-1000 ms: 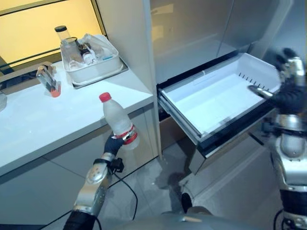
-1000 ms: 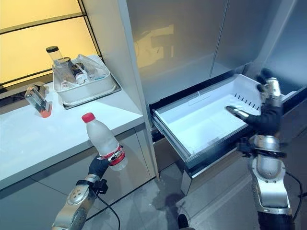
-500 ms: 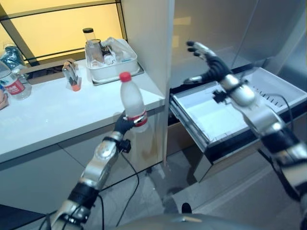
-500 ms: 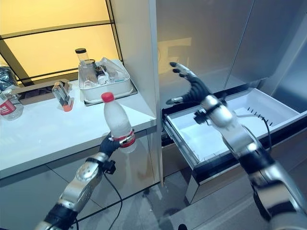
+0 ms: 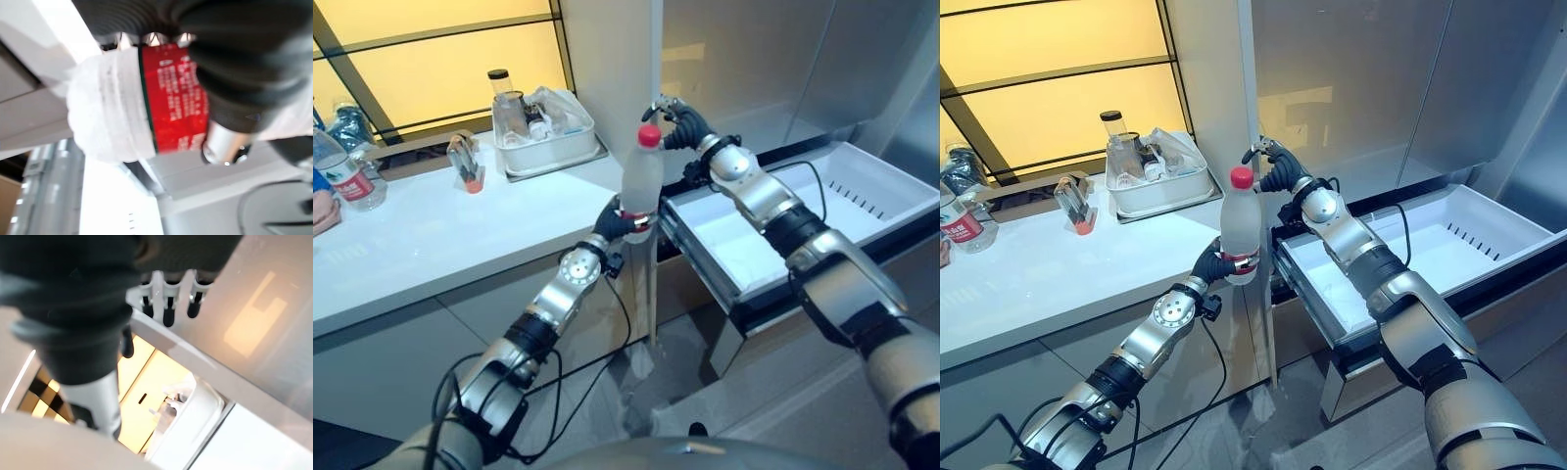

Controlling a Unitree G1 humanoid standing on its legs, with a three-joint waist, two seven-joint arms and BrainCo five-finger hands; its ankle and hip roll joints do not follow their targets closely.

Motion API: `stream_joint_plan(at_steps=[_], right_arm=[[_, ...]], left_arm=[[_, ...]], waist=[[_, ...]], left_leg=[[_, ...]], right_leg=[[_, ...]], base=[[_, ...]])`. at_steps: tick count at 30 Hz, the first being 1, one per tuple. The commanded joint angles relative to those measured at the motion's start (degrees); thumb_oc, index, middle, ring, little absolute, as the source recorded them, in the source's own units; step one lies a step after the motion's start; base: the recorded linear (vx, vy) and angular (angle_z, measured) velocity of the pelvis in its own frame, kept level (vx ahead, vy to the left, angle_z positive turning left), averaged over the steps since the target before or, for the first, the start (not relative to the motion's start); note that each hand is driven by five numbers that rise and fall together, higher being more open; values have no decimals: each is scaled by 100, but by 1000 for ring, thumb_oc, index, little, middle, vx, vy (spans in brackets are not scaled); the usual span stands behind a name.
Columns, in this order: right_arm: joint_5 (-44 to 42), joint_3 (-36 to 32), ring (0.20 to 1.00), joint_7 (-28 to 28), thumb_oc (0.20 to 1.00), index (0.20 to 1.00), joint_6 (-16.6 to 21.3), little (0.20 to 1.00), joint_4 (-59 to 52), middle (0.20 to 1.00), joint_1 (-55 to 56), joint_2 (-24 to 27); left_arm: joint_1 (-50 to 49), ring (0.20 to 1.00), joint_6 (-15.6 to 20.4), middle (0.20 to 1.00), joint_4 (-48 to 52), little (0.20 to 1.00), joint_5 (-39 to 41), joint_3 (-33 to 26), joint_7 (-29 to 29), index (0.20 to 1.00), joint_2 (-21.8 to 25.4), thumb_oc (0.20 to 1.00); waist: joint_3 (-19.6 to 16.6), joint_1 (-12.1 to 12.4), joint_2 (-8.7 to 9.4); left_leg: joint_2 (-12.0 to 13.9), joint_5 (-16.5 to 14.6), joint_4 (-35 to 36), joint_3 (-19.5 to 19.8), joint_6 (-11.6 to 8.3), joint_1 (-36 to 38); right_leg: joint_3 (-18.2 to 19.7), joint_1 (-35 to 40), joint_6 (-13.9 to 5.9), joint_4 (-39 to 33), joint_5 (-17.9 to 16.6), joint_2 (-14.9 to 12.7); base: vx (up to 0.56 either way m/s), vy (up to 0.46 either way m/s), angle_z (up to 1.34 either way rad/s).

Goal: Take the drinks into the refrigerator

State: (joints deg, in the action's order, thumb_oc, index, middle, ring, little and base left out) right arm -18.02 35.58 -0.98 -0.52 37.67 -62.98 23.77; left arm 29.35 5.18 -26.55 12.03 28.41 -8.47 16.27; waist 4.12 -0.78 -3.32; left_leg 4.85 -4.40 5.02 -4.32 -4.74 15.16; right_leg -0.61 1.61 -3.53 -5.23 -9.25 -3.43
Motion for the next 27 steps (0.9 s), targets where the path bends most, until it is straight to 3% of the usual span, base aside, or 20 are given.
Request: stream_joint_plan(at_steps=[1, 8, 11, 15, 23, 27], right_arm=[[-309, 469, 1000, 214, 1000, 1000, 291, 1000, 216, 1000, -816, -441], [-383, 451, 1000, 201, 1000, 1000, 321, 1000, -390, 1000, -570, -452], [-458, 265, 1000, 191, 1000, 1000, 397, 1000, -1169, 1000, -276, -146], [-491, -344, 1000, 223, 1000, 1000, 551, 1000, -2584, 1000, 666, 684], [-731, -1289, 1000, 381, 1000, 1000, 679, 1000, -3752, 1000, 2070, 1456], [-767, -1581, 1000, 455, 1000, 1000, 729, 1000, -4024, 1000, 2629, 1603]], left_arm=[[1181, 200, 623, 200, 36, 200, 93, -25, -382, 200, 83, 200], [1012, 200, 626, 200, 291, 200, 251, -105, -372, 200, 65, 200], [760, 200, 628, 200, 619, 200, 298, -273, -332, 200, 120, 200], [229, 200, 623, 200, 1057, 200, 368, -577, -188, 200, 233, 200], [-679, 200, 623, 200, 1720, 200, 622, -986, 107, 200, 341, 200], [-1005, 200, 628, 200, 1964, 200, 662, -1137, 184, 200, 353, 200]], waist=[[-191, 110, 210], [-189, 125, 177], [-185, 120, 180], [-167, 107, 174], [-129, 116, 220], [-110, 122, 230]], left_leg=[[-235, 30, -5, 64, 236, -324], [-237, 28, -5, 78, 236, -333], [-235, 18, -3, 79, 243, -330], [-224, 1, -2, 86, 254, -332], [-232, 54, -2, 85, 277, -396], [-234, 55, -3, 84, 282, -403]], right_leg=[[-18, 316, -281, 727, 1006, -166], [-57, 324, -286, 730, 1017, -180], [-56, 336, -286, 722, 1026, -183], [-74, 358, -297, 701, 1040, -204], [-83, 288, -307, 701, 992, -244], [-76, 270, -309, 720, 1002, -237]], base=[[0, 0, 0], [0, 0, 0], [7, 2, 3], [13, 0, 4], [-8, -2, 5], [-6, -1, 5]])
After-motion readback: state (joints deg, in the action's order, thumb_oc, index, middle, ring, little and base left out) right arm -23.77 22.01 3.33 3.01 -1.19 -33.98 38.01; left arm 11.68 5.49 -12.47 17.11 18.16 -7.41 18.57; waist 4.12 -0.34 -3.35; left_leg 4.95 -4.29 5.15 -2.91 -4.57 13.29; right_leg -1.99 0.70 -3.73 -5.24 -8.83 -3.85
